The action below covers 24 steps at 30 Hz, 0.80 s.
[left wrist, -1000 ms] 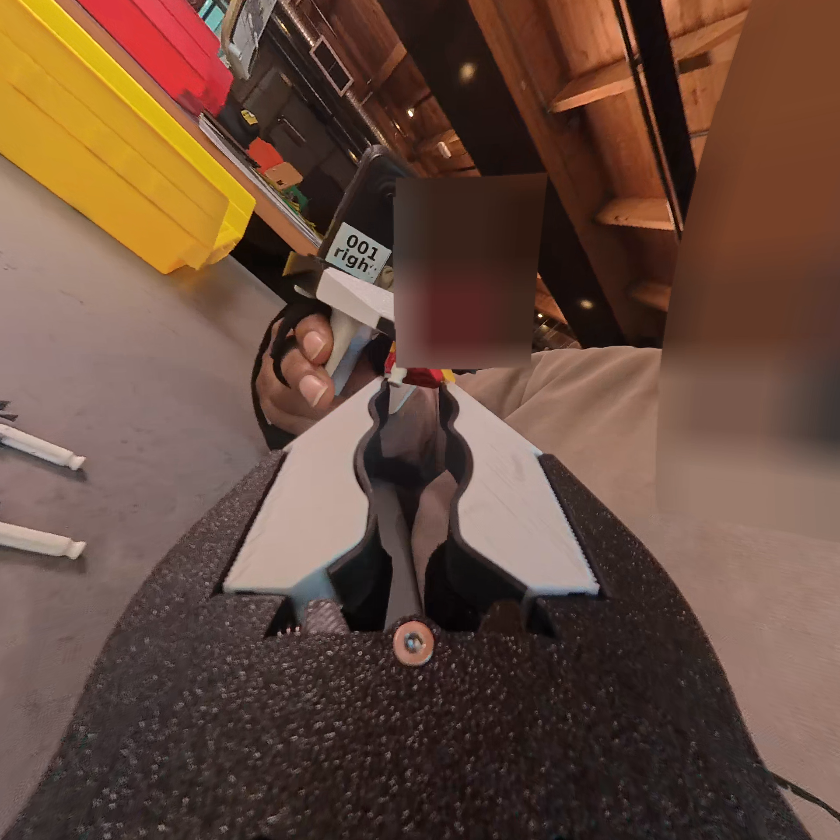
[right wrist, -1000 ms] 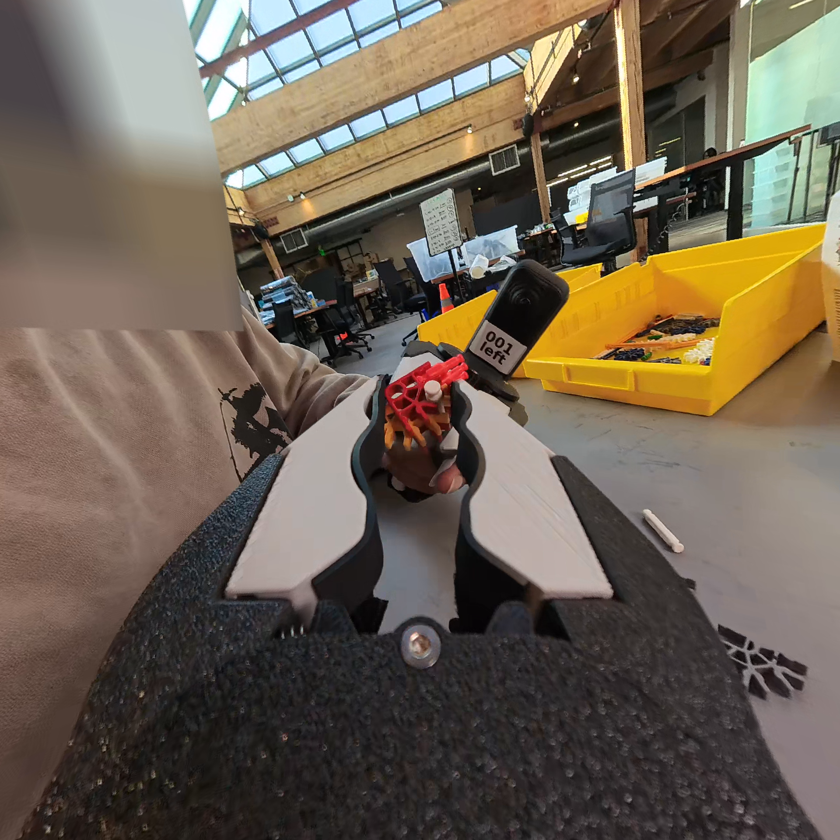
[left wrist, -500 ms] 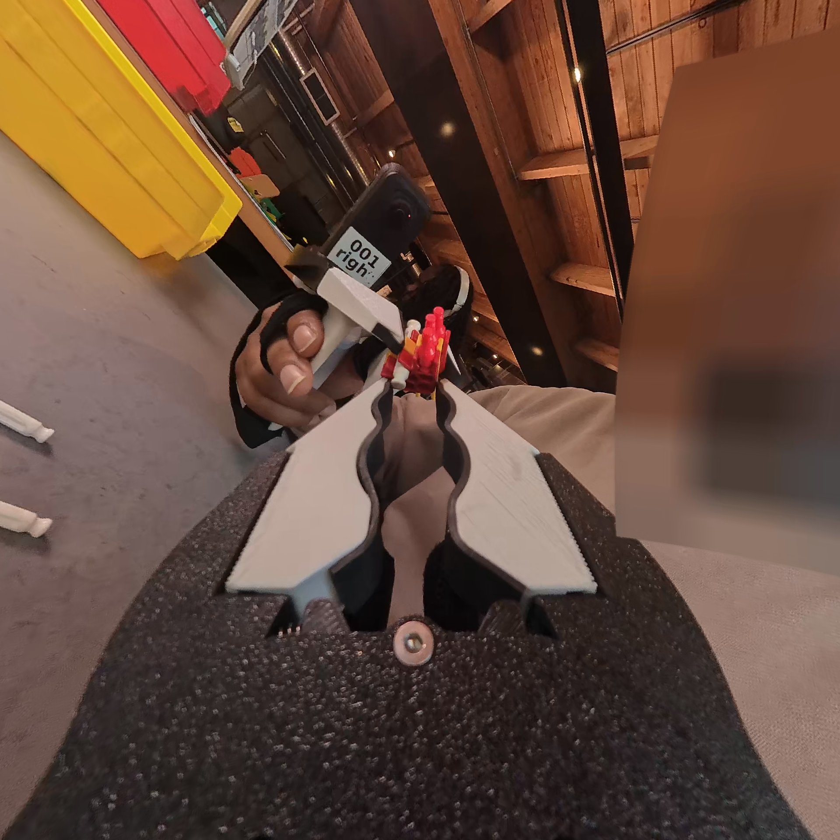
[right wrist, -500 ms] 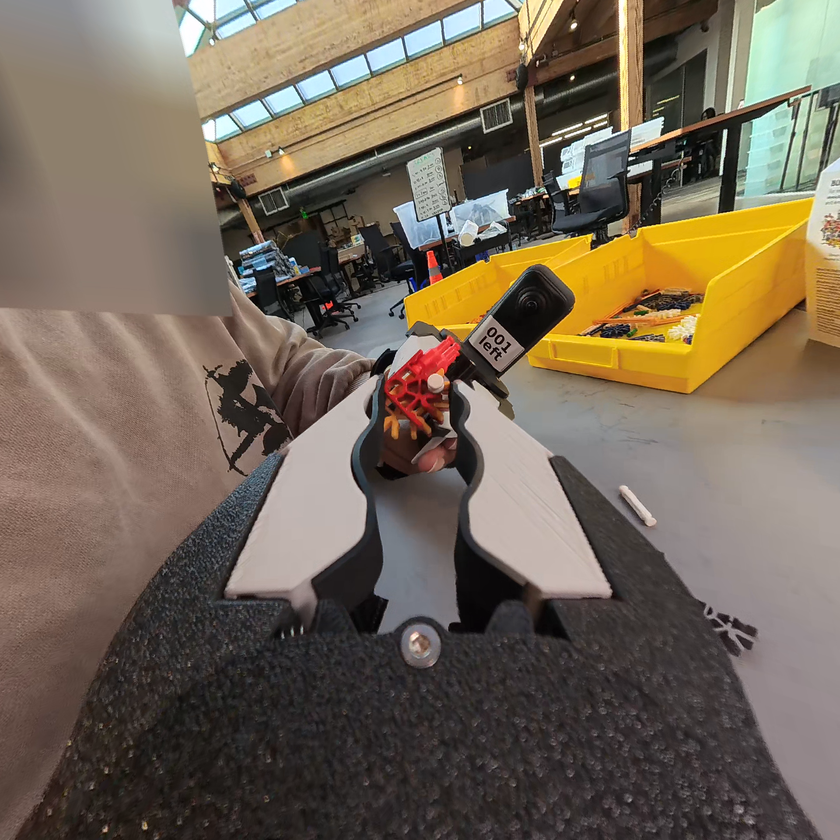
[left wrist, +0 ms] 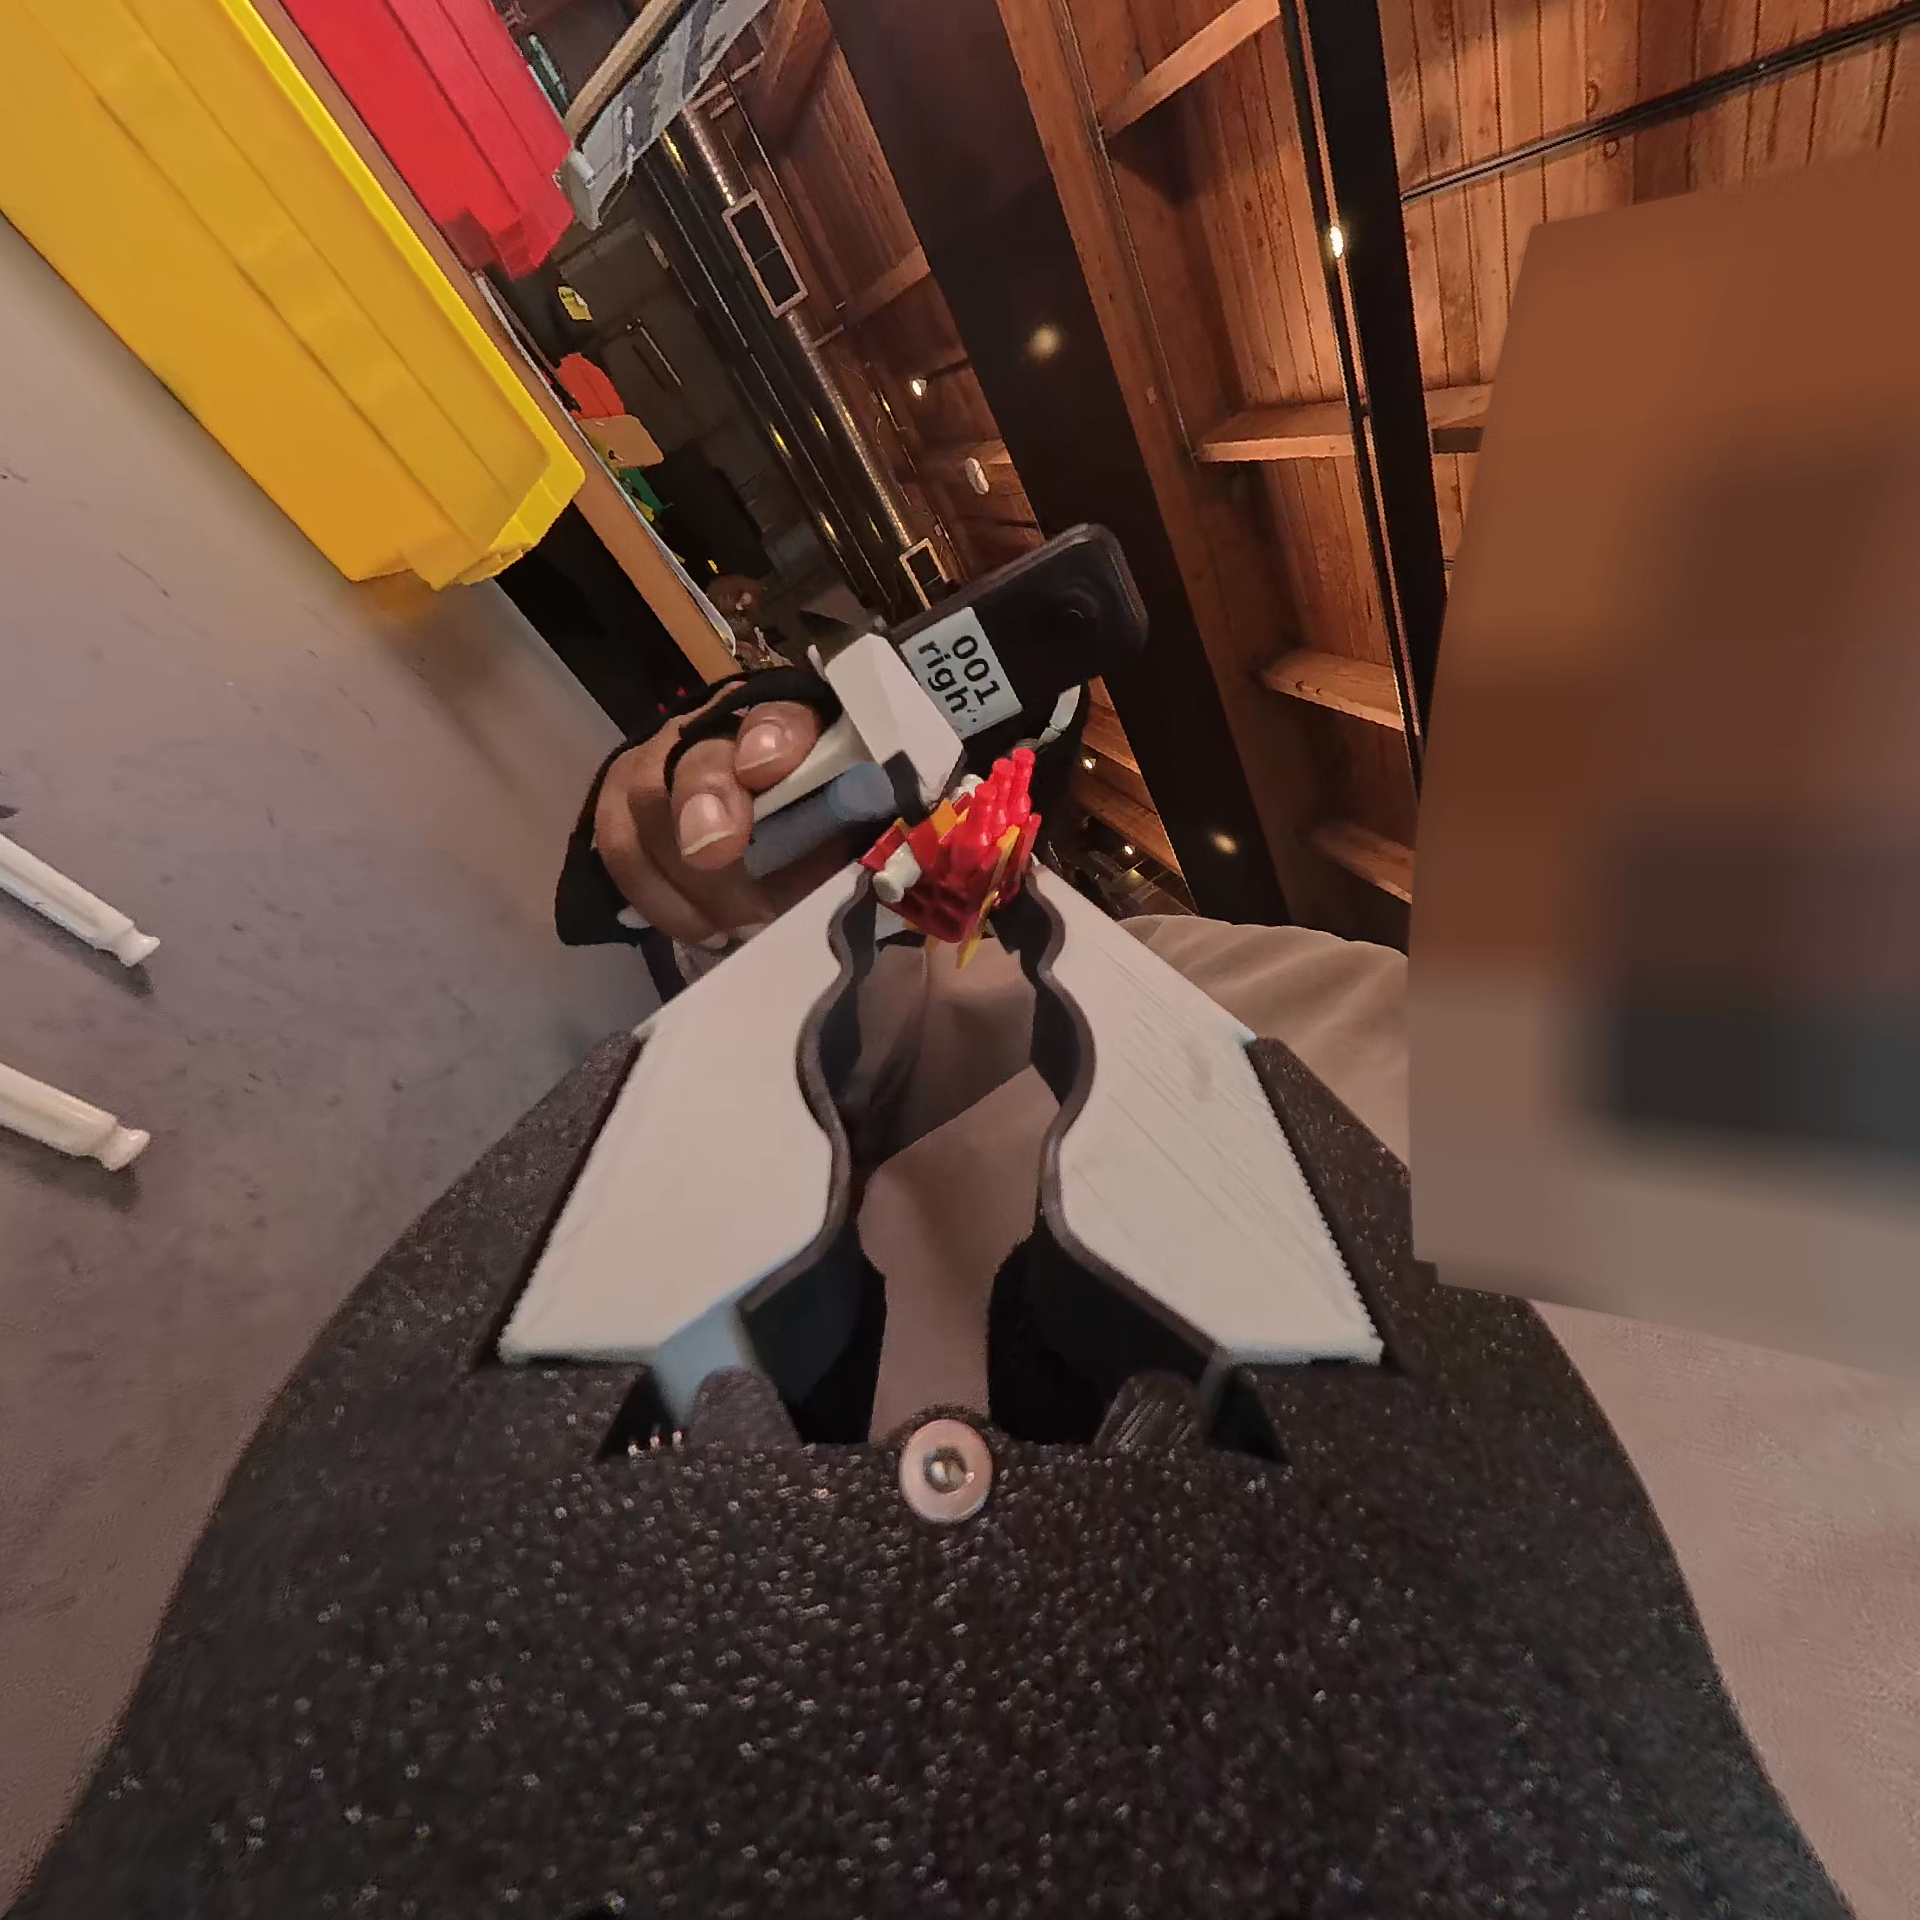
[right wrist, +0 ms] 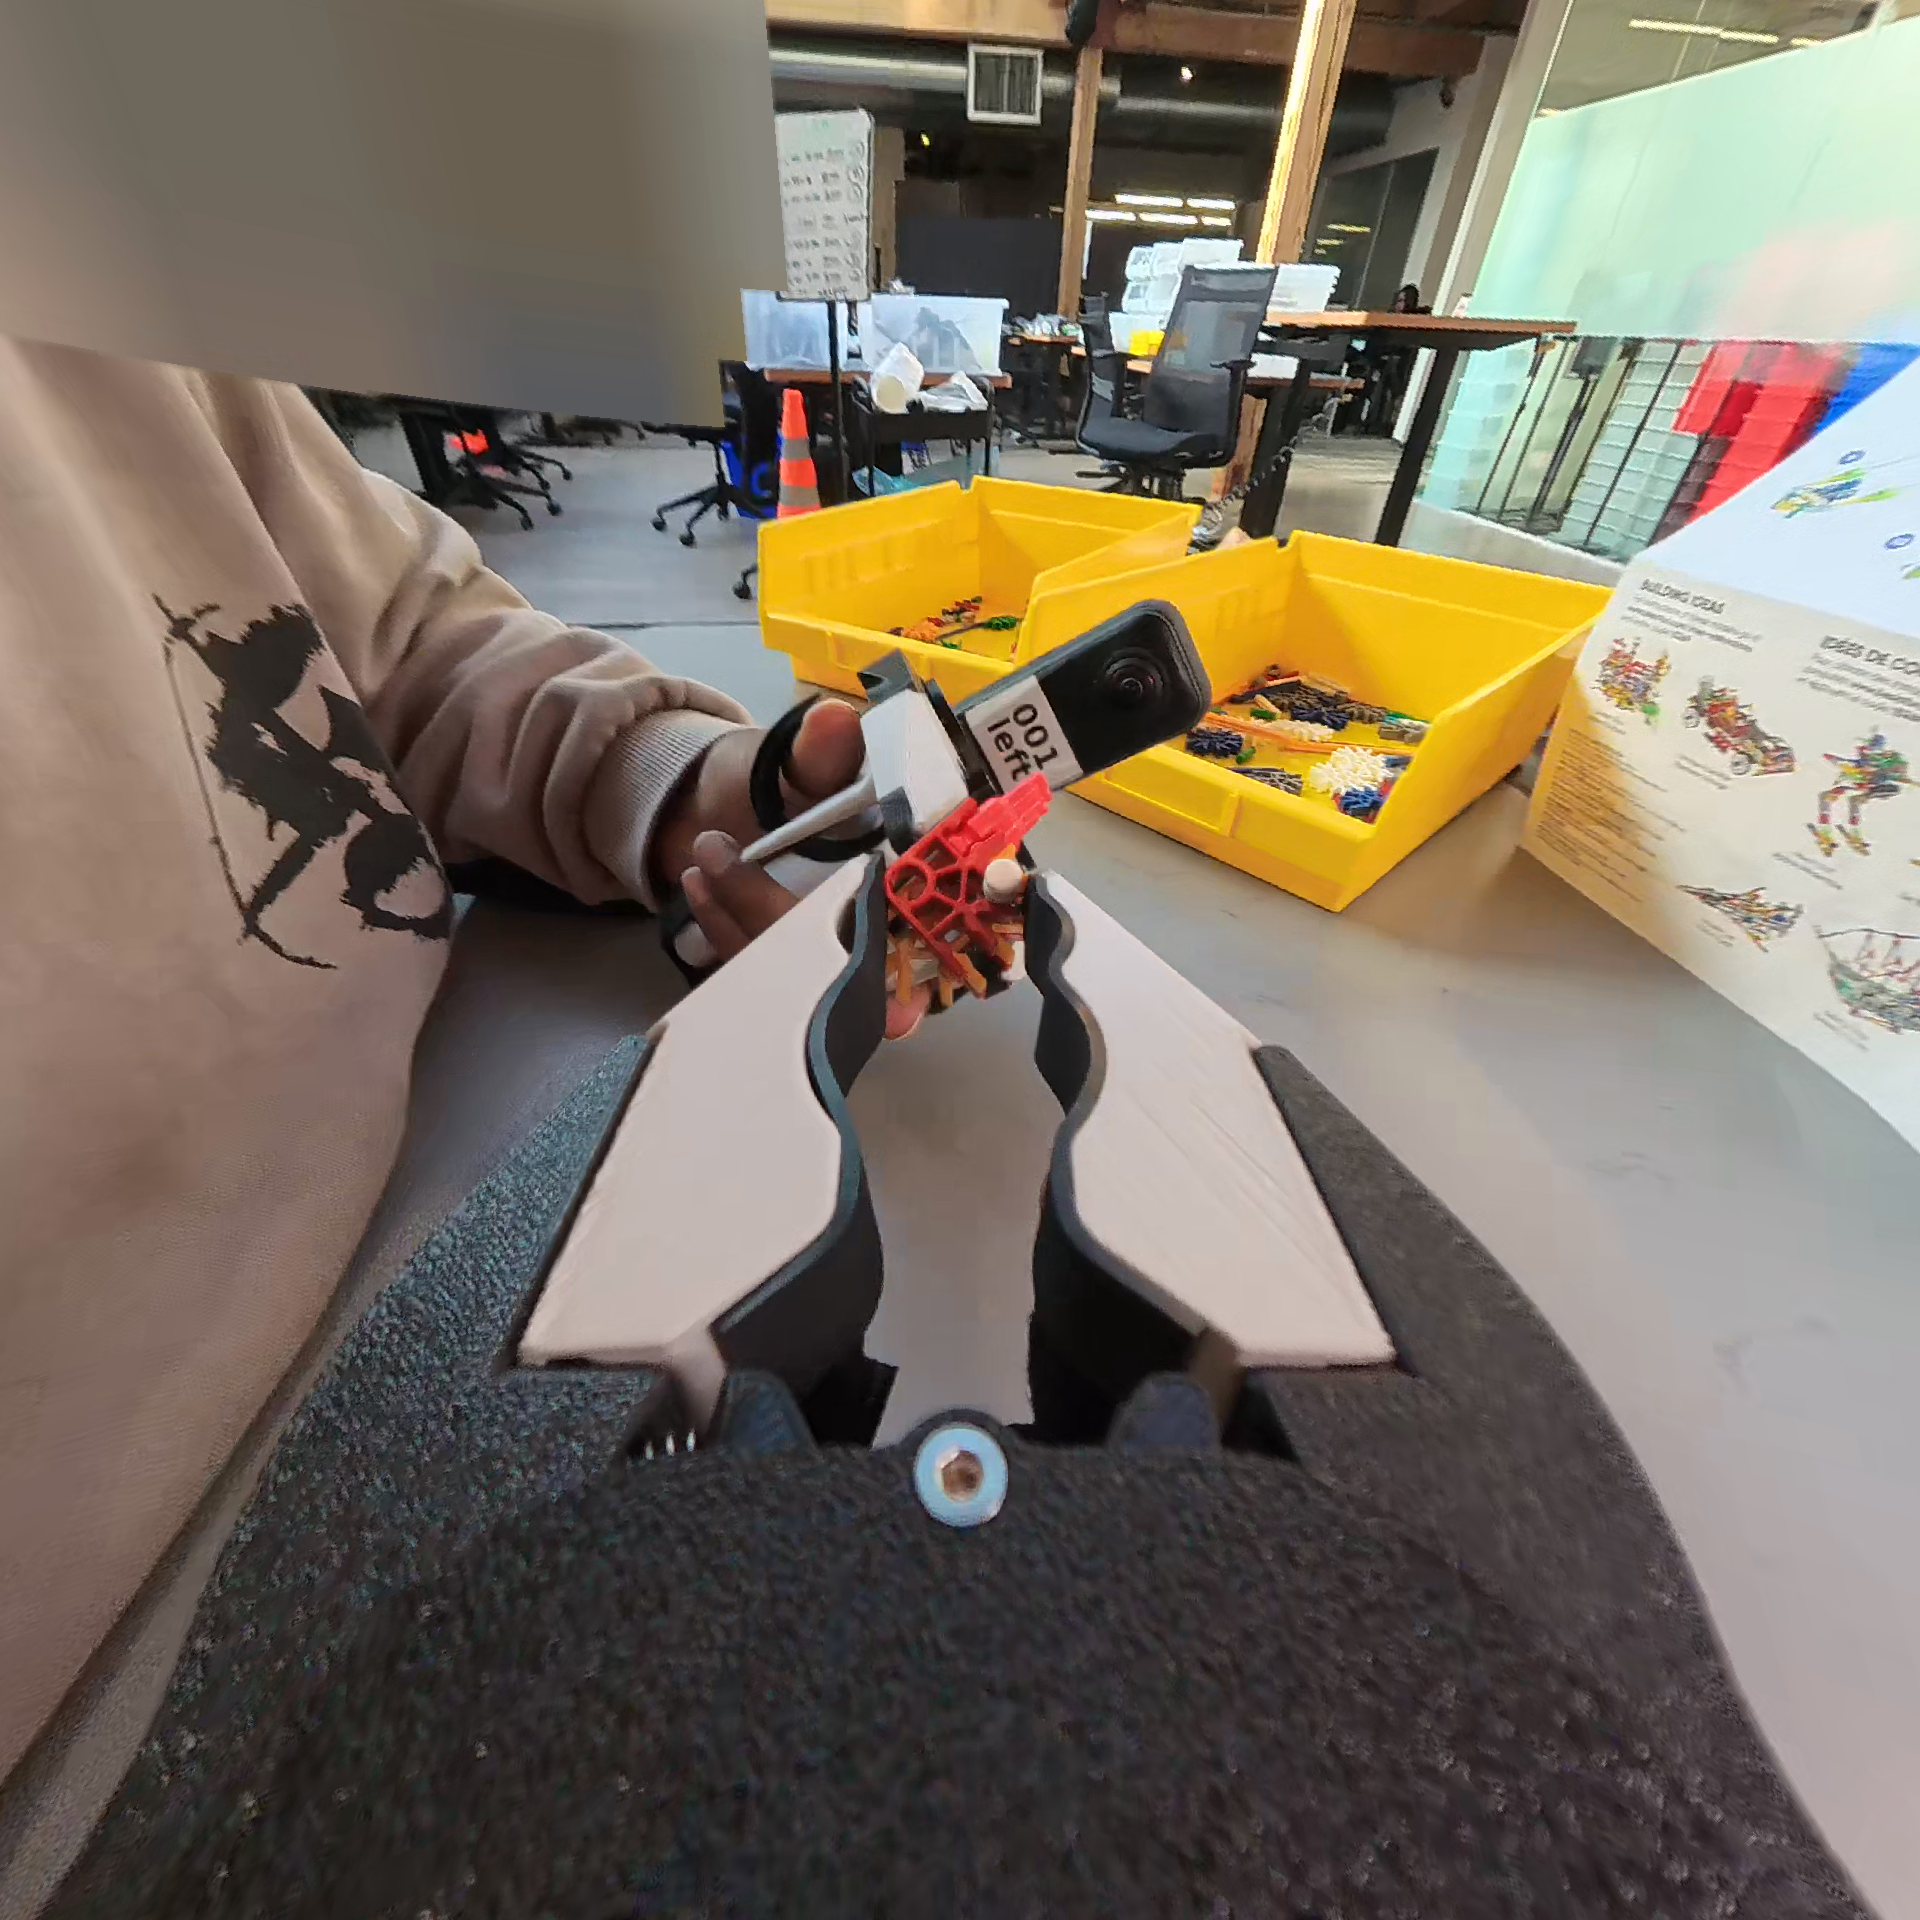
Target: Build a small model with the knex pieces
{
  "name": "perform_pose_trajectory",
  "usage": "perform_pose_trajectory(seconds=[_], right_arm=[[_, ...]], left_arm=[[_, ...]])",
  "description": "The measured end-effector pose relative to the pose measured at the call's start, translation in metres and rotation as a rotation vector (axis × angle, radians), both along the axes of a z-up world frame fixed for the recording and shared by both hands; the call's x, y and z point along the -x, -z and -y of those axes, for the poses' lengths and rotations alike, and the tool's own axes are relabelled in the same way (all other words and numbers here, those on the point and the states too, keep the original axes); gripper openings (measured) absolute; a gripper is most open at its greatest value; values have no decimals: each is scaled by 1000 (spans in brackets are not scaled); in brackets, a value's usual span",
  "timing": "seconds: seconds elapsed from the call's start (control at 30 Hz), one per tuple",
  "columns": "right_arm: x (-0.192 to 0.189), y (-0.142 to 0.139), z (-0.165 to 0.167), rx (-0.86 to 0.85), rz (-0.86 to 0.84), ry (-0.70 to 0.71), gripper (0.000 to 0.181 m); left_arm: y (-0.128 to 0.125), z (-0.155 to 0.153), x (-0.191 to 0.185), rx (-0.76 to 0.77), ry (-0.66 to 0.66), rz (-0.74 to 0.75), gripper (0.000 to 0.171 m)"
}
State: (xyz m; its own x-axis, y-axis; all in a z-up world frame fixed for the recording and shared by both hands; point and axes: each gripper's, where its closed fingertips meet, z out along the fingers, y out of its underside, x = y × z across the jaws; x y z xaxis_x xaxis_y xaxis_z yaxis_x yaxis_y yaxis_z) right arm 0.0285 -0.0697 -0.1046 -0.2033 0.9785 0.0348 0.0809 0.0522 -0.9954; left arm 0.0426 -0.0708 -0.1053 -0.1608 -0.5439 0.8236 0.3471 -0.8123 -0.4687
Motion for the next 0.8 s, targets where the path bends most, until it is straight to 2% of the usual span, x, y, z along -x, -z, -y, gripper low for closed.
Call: perform_pose_trajectory(seconds=[0.1,0.2,0.4,0.5,0.8], right_arm=[[3,11,-5,-124,58,66,23],[8,22,-8,-236,113,121,23],[11,26,-8,-384,159,169,20],[10,24,-4,-406,159,159,19],[5,10,10,-323,103,77,18]], left_arm=[[8,-5,1,7,-36,-69,36],[19,-9,0,-18,-80,-170,32],[23,-9,3,11,-40,-136,31],[21,-5,1,22,10,-94,30],[7,8,-5,25,138,30,30]])
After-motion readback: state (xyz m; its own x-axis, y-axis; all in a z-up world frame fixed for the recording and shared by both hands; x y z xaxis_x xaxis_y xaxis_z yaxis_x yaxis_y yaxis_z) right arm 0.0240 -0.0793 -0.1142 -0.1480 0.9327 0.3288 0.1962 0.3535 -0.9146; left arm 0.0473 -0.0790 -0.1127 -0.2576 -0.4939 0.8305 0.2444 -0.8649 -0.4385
